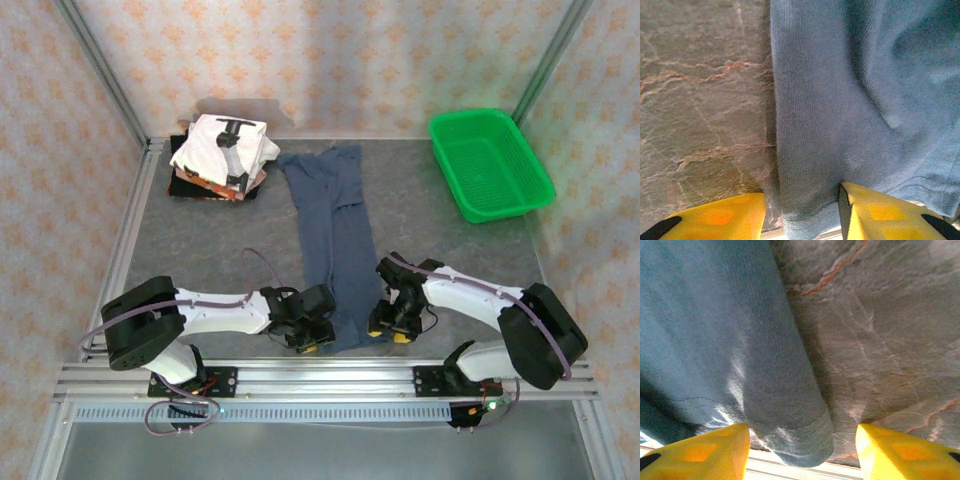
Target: Fold and stack the t-shirts
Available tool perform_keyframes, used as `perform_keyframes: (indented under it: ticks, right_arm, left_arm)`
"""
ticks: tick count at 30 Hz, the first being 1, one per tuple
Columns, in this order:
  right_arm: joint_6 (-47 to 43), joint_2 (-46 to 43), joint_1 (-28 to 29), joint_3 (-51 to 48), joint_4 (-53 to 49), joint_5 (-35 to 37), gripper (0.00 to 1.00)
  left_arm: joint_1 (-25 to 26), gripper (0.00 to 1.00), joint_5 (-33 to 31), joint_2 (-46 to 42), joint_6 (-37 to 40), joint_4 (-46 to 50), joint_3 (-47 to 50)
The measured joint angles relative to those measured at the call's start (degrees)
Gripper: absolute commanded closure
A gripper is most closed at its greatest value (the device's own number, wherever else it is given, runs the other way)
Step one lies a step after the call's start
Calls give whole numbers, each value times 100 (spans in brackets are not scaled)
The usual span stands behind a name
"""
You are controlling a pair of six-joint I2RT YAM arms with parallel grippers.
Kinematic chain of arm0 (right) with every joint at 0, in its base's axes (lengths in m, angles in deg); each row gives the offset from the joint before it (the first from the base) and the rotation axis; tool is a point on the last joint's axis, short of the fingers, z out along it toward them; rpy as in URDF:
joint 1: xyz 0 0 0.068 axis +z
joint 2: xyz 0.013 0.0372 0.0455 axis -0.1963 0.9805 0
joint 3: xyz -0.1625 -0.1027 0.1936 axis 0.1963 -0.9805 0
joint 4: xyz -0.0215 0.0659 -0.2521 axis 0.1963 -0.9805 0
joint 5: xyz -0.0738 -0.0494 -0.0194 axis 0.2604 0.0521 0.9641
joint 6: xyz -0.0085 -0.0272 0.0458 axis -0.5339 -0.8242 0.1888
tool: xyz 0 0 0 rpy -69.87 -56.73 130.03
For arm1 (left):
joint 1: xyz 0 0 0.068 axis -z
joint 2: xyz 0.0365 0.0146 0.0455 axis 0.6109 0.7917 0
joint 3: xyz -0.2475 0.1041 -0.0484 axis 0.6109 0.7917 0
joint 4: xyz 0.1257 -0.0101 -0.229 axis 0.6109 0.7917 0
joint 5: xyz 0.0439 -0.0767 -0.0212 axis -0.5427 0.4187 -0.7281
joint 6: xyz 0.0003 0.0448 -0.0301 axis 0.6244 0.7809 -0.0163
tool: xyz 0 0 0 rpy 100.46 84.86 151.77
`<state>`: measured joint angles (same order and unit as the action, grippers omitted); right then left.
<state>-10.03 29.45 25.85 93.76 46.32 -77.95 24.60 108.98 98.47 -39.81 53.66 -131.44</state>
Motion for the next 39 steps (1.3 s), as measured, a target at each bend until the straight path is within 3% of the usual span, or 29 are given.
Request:
perform_keyframes:
  ticks: [7, 11, 17, 29, 39]
  right_arm:
    - [-4, 96, -17, 11, -42, 48, 55]
    - [31, 245, -50, 96, -216, 146, 79]
    - [-20, 234, -35, 162, -111, -24, 99]
    - [264, -761, 254, 142, -540, -459, 100]
    - [328, -660, 507, 496, -1012, -413, 100]
  left_arm:
    - [0, 76, -55, 485, 142, 905, -669]
    - [35, 93, -216, 734, 363, 1239, -1058]
    - [118, 97, -822, 658, 662, 1351, -1394]
    - [1119, 100, -1126, 466, 664, 2376, -1735]
    - [1119, 100, -1399, -131, 284, 2780, -1561]
